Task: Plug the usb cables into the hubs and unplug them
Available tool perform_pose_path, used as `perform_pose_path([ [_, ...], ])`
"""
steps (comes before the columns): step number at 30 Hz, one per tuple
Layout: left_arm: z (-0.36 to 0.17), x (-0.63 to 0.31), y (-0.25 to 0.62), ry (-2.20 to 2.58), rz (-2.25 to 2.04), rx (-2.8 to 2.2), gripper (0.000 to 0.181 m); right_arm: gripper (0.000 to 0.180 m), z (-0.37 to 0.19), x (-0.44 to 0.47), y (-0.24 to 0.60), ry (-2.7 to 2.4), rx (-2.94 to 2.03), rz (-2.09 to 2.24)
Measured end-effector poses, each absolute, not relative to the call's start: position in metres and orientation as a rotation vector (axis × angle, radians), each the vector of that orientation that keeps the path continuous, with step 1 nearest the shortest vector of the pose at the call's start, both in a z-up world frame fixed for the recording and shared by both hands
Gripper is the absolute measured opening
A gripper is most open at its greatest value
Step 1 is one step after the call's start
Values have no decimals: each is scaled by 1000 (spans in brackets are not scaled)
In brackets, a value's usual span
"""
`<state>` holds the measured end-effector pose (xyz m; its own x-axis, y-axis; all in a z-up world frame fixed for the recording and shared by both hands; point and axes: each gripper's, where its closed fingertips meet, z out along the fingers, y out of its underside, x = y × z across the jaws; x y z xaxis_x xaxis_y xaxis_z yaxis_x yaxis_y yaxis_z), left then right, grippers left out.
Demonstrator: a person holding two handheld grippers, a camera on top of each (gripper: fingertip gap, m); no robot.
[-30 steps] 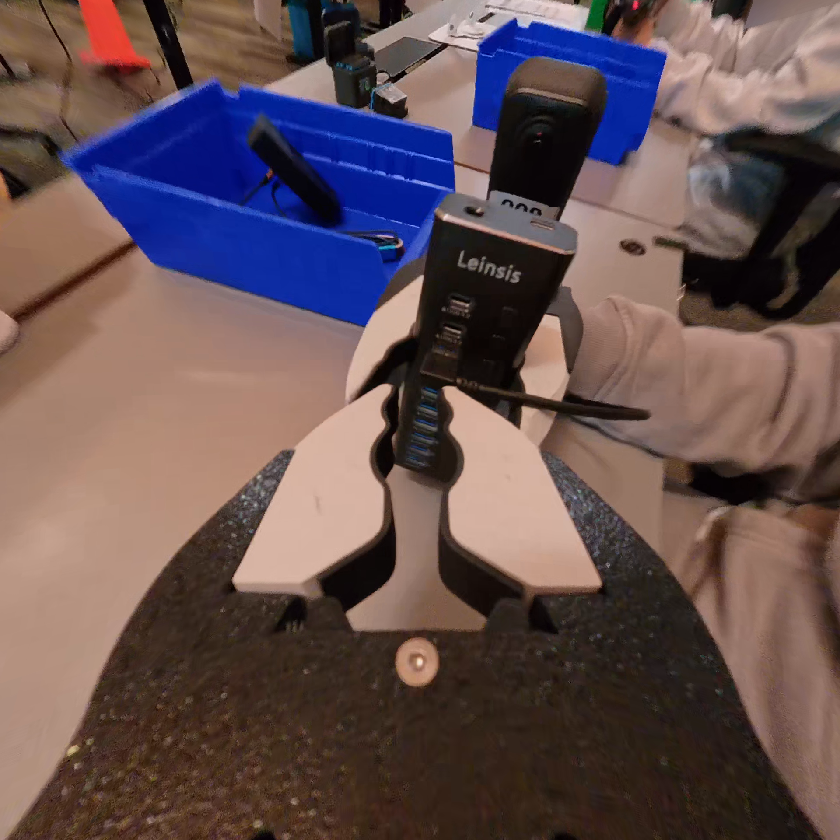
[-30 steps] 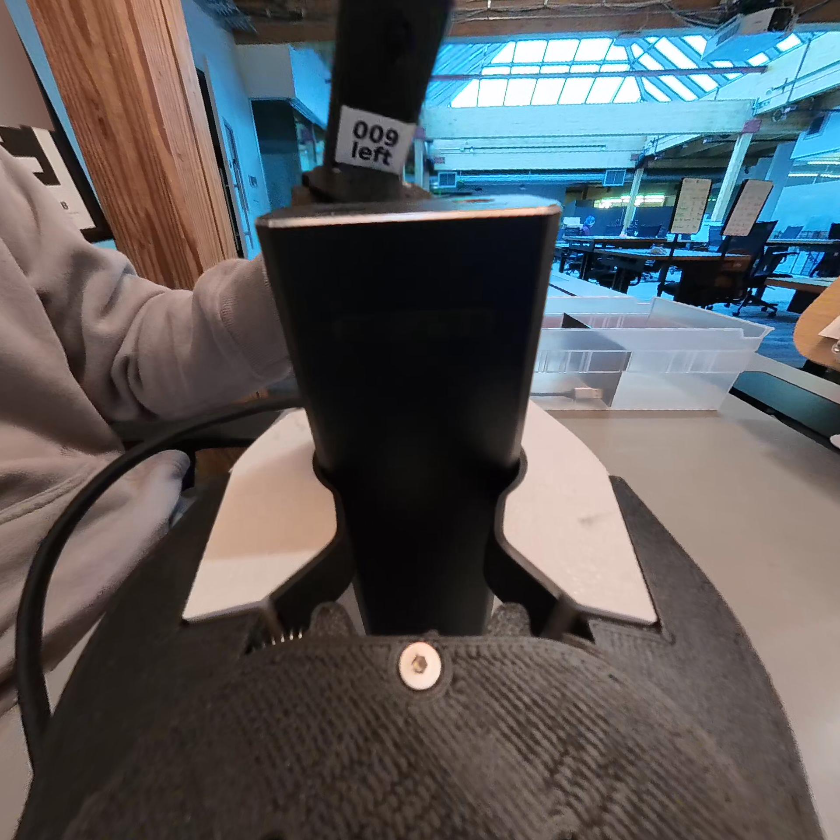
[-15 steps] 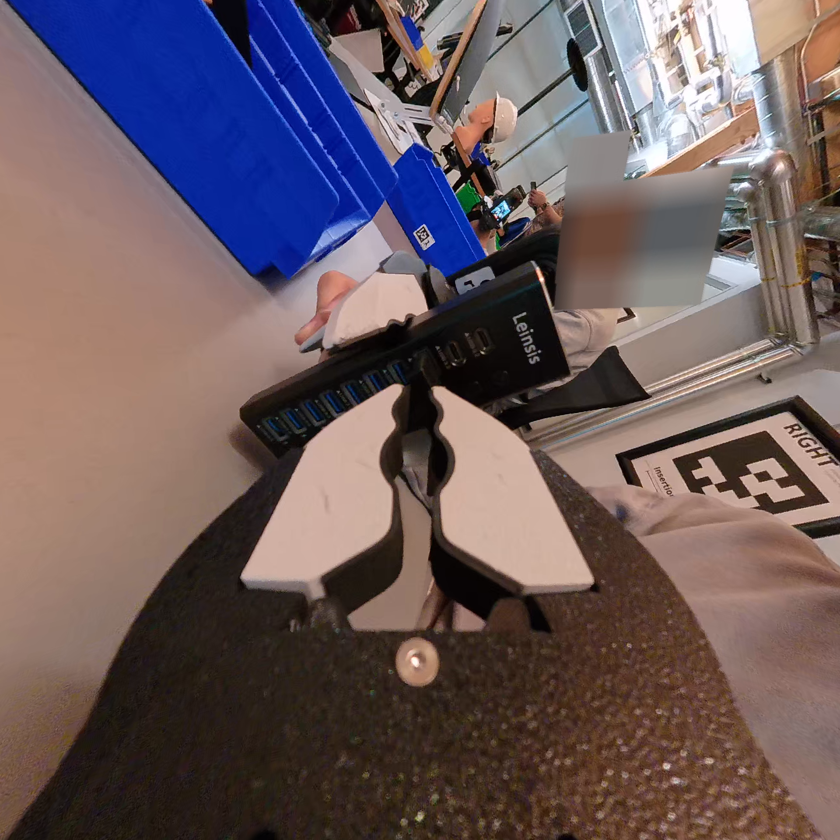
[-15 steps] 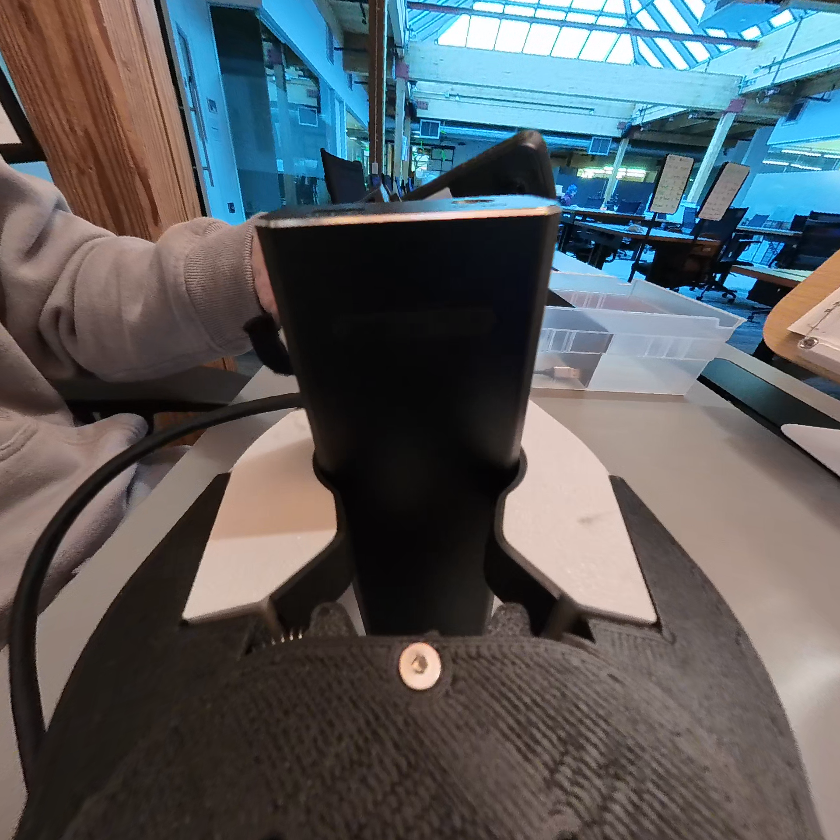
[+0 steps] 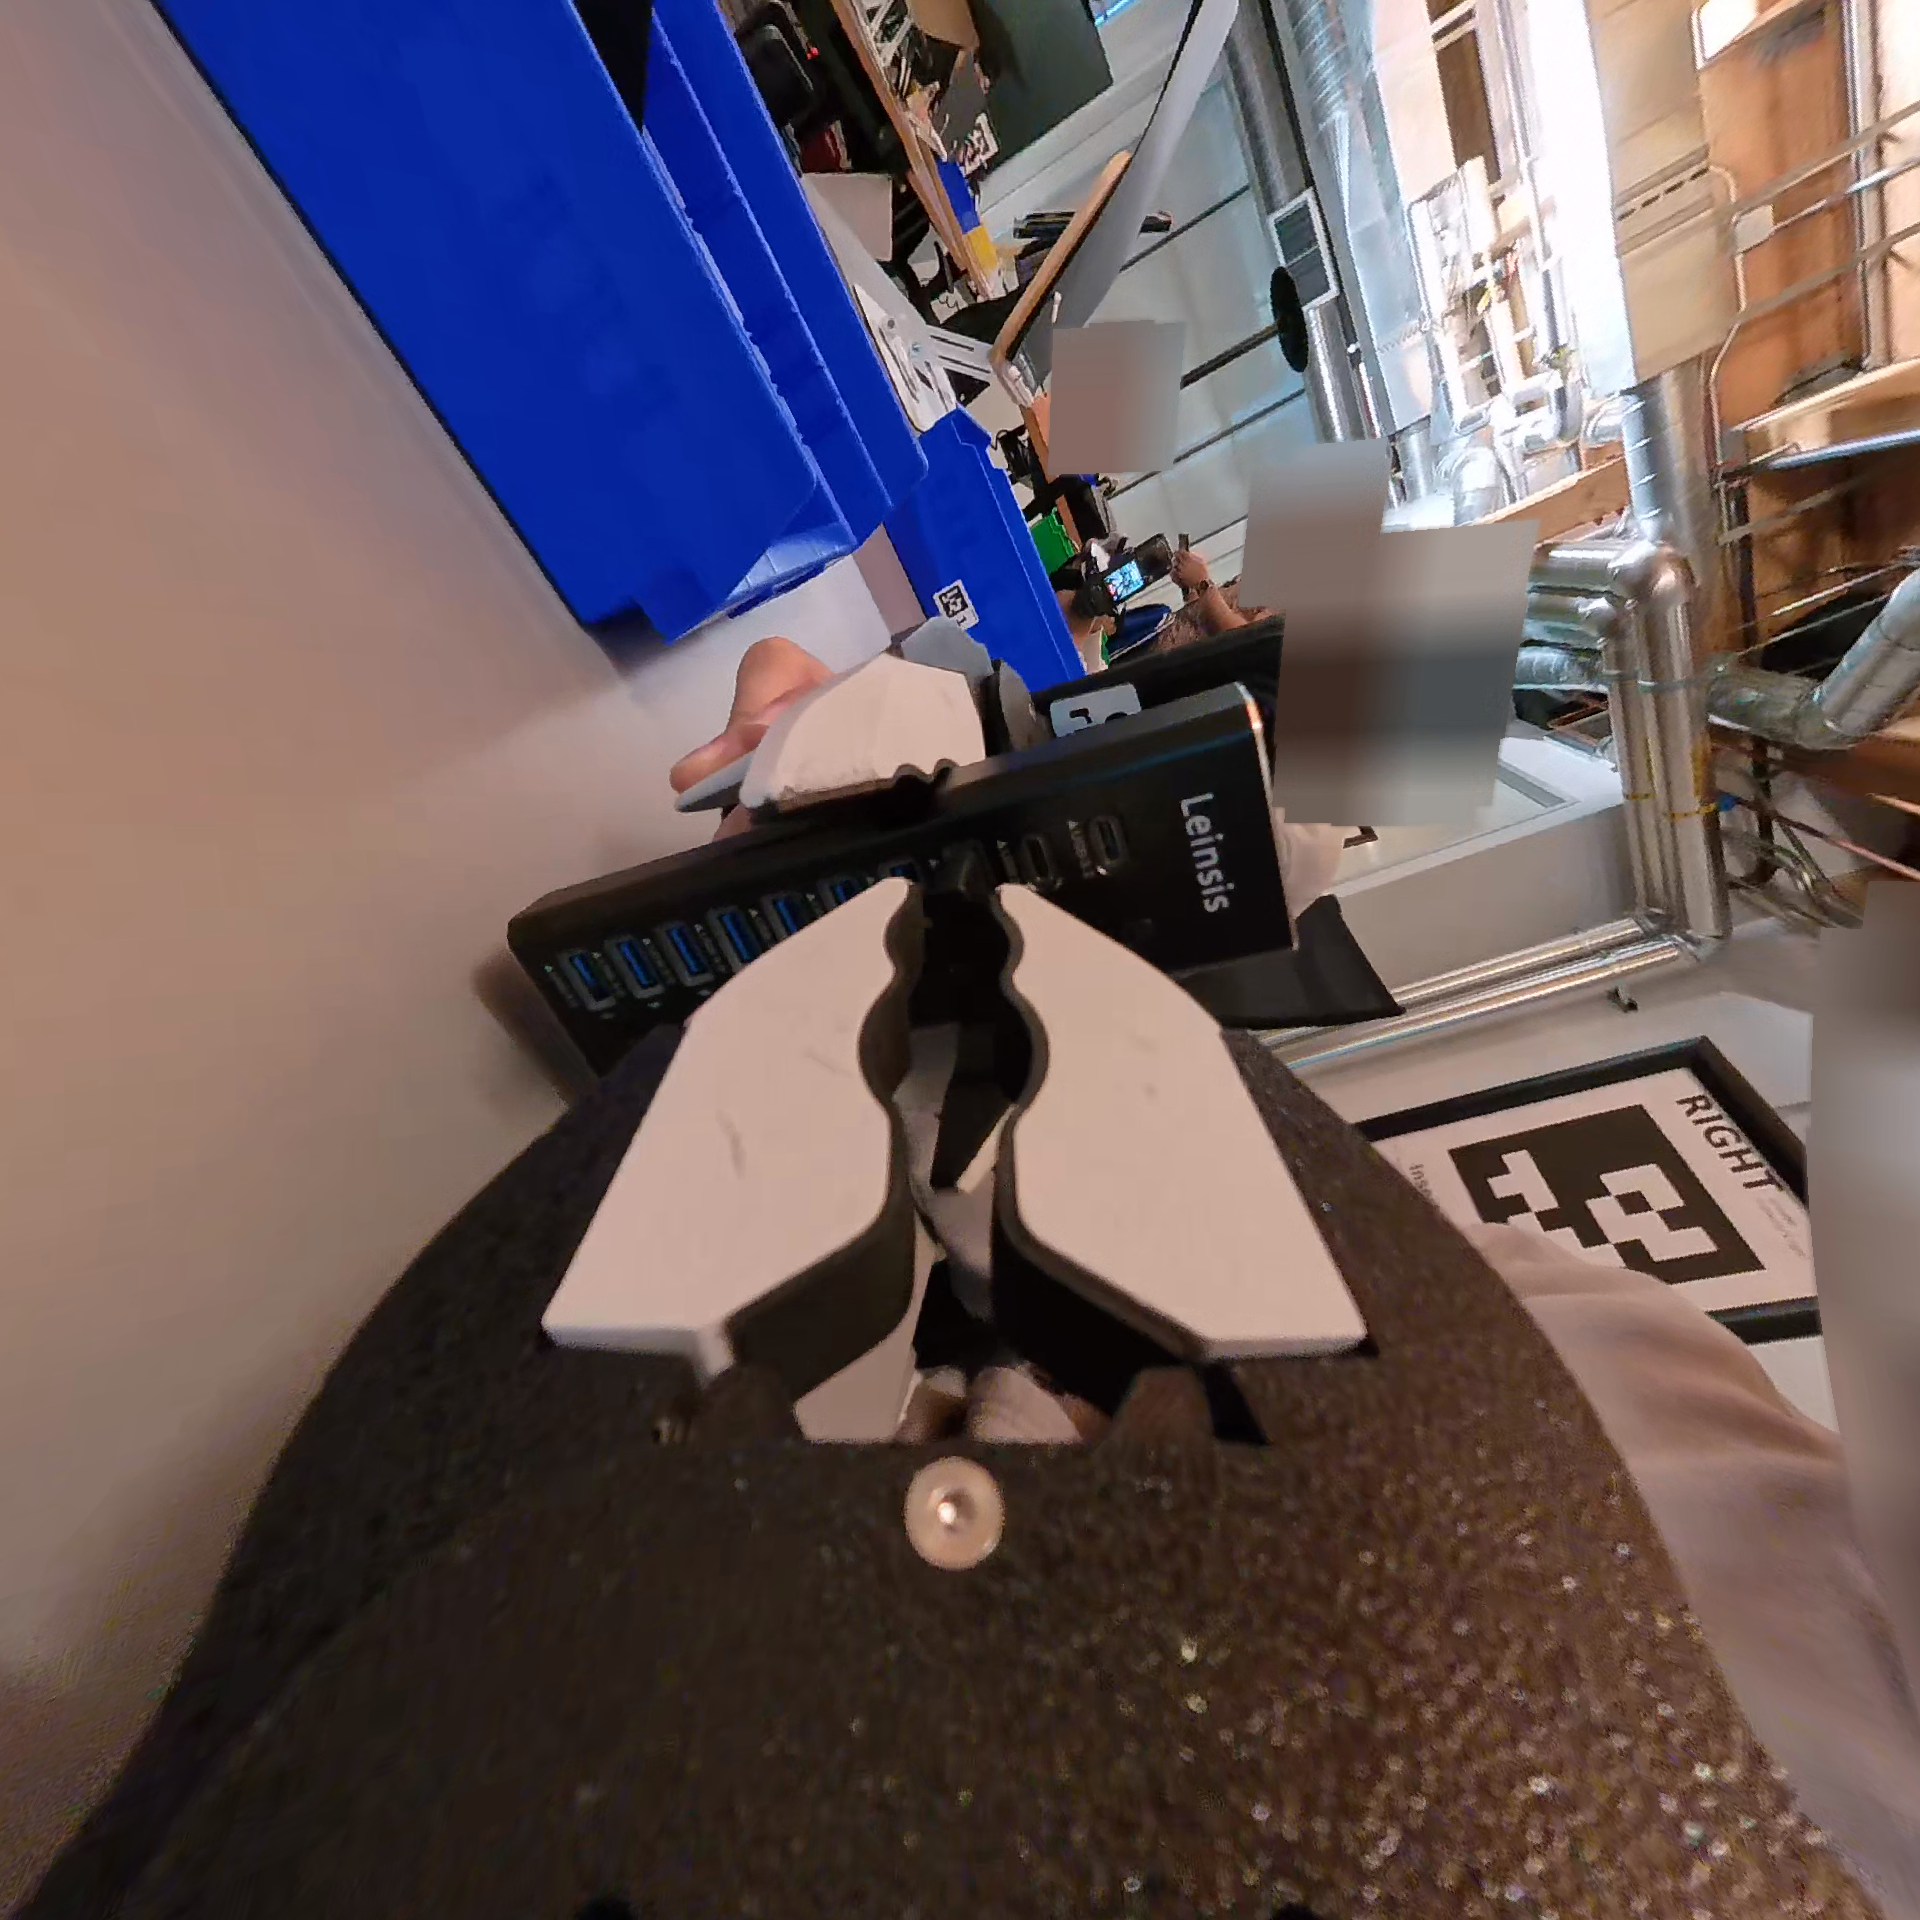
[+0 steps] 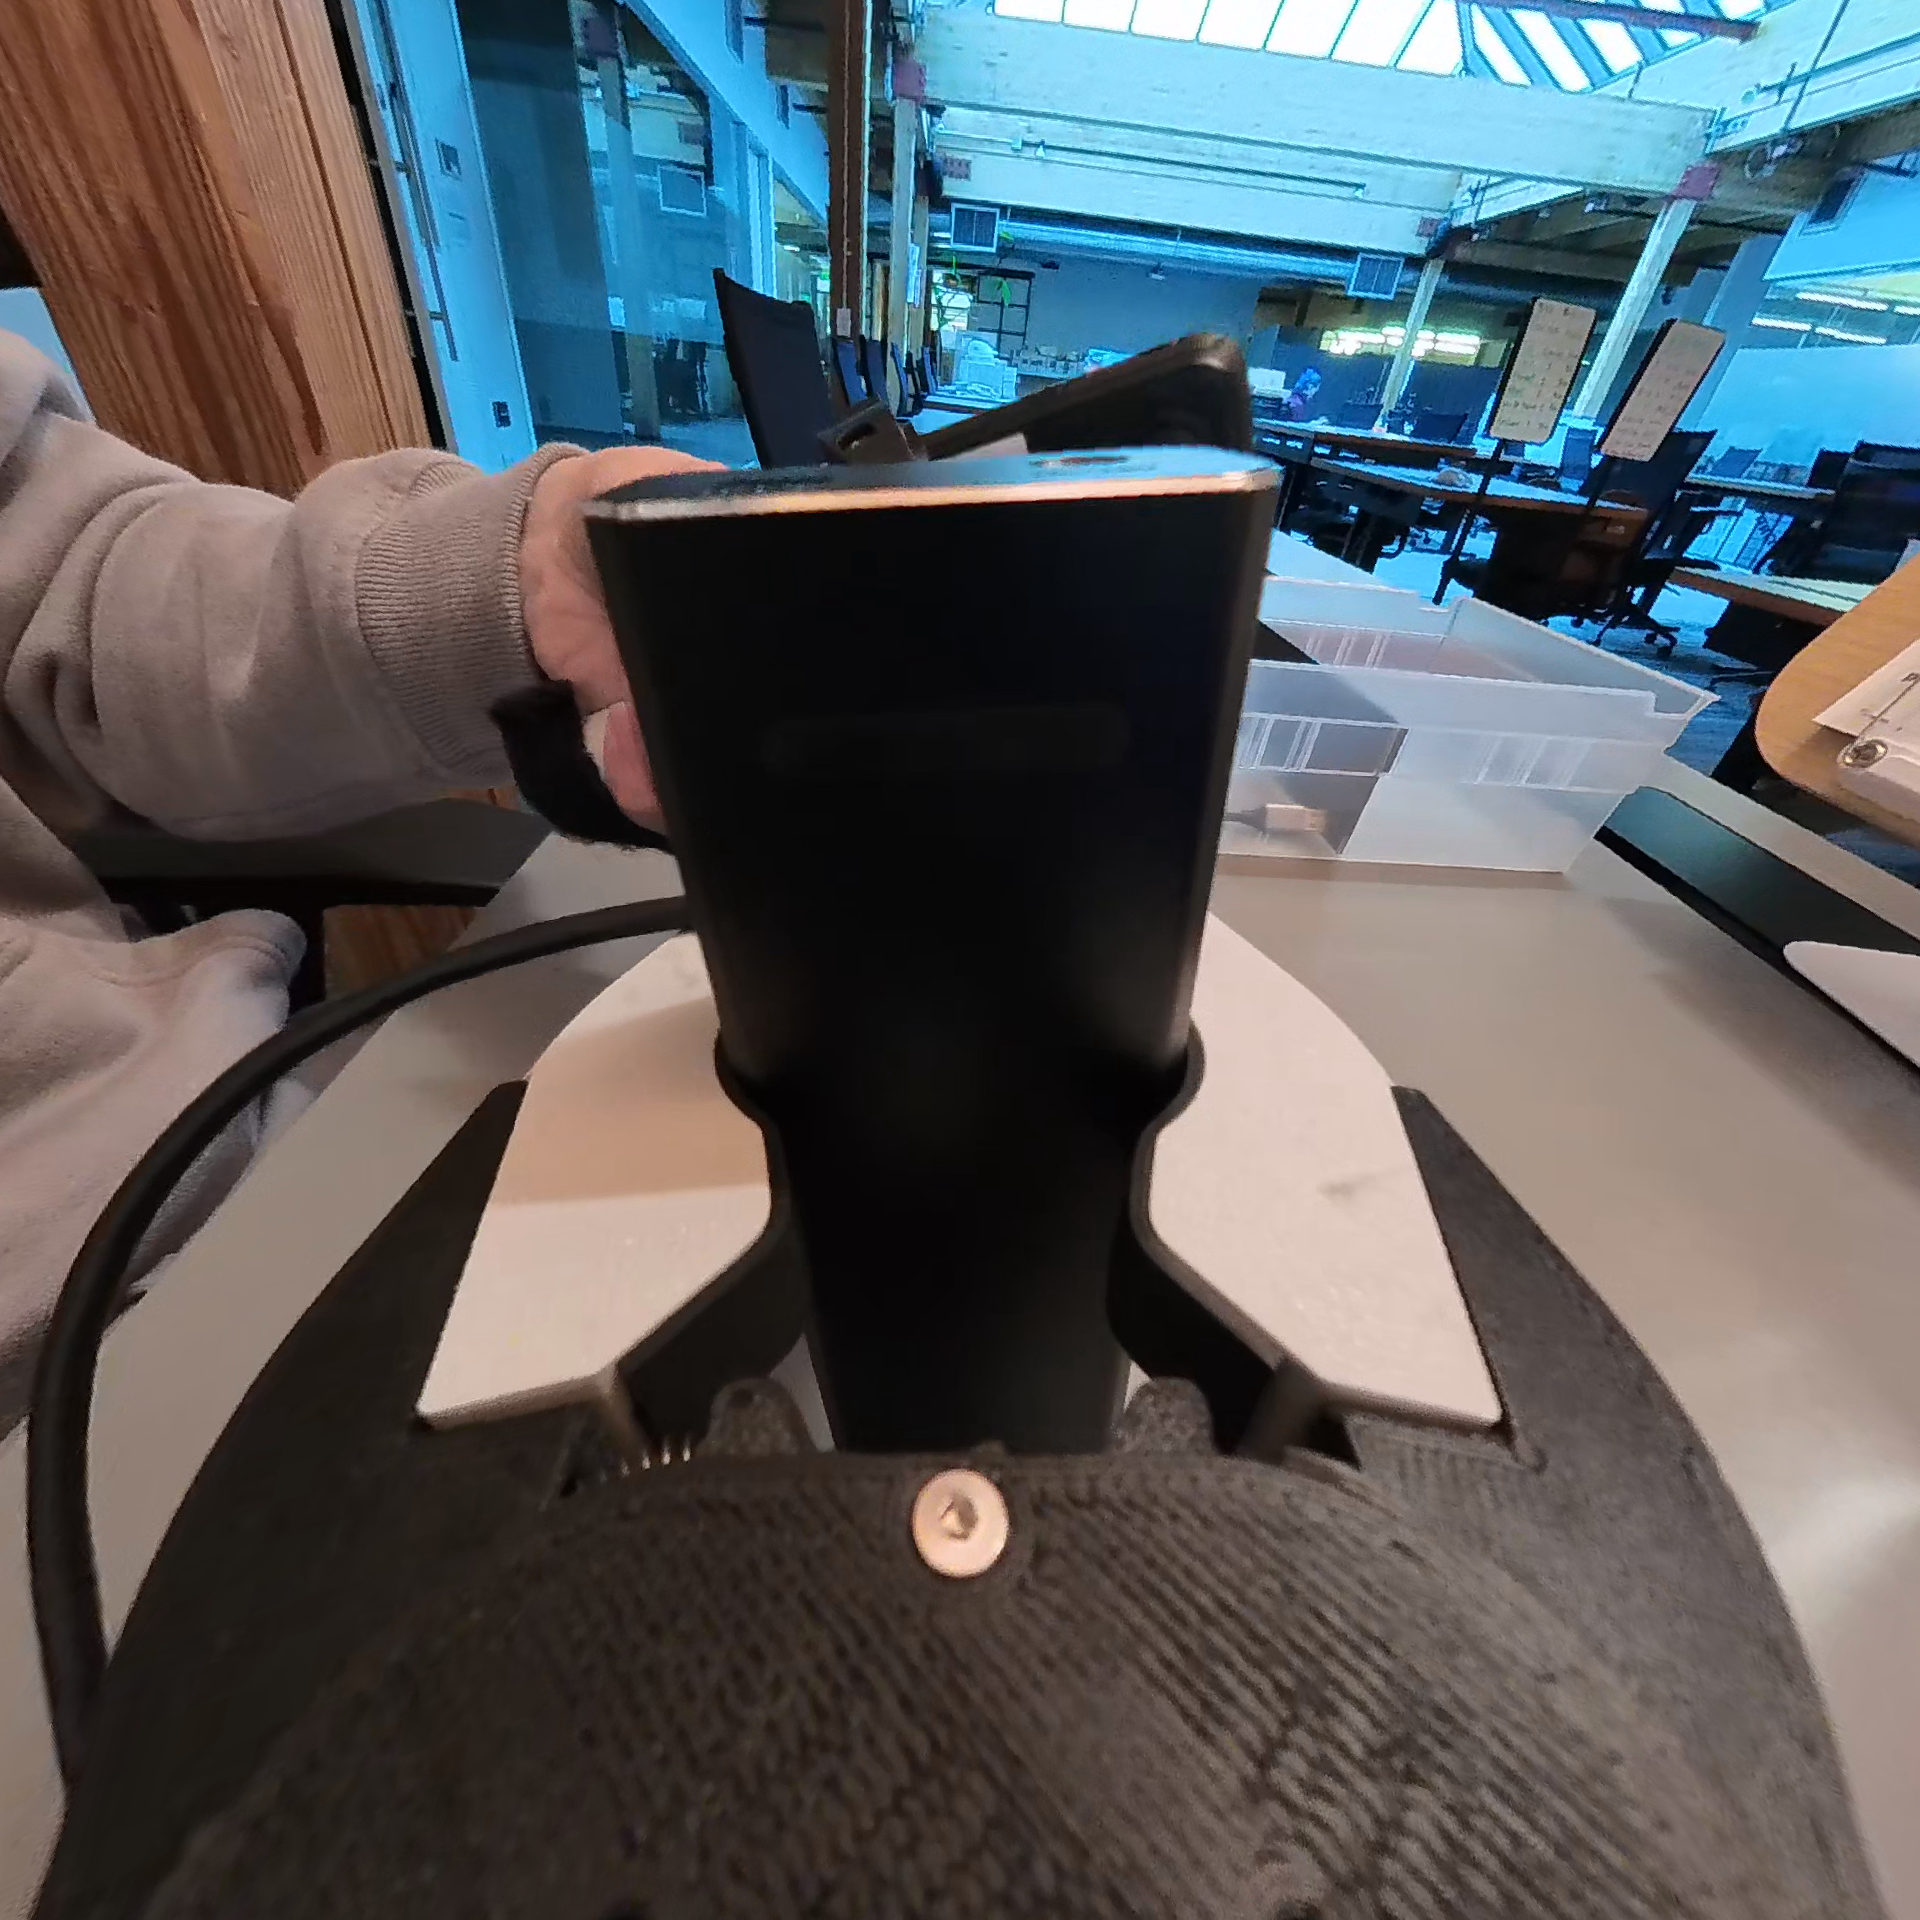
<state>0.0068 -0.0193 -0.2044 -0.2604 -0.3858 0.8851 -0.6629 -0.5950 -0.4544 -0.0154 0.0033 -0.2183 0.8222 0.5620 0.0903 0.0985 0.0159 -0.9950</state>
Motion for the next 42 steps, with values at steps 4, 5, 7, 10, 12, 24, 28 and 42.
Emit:
perform_pose_path([
  [4,-204,8,-18,-1230,1951,1809,10,73,-218,-14,5,-535,-1535,376],
  [5,-204,9,-18,-1212,1953,1821,10,73,-218,-13,5,-531,-1534,379],
  [7,-204,9,-17,-1183,1956,1845,10,73,-218,-13,6,-529,-1534,369],
  [10,-204,9,-16,-1158,1962,1877,10,73,-219,-13,7,-522,-1534,363],
  [12,-204,9,-16,-1120,1967,1882,10,73,-218,-13,7,-521,-1531,363],
  [24,-212,7,-14,-1179,1922,1948,10,73,-226,-15,11,-540,-1598,326],
  [28,-210,8,-18,-1205,1911,1961,11,73,-227,-18,9,-566,-1593,337],
  [42,-205,4,-20,-1324,1903,1912,11,73,-220,-19,7,-569,-1529,340],
])
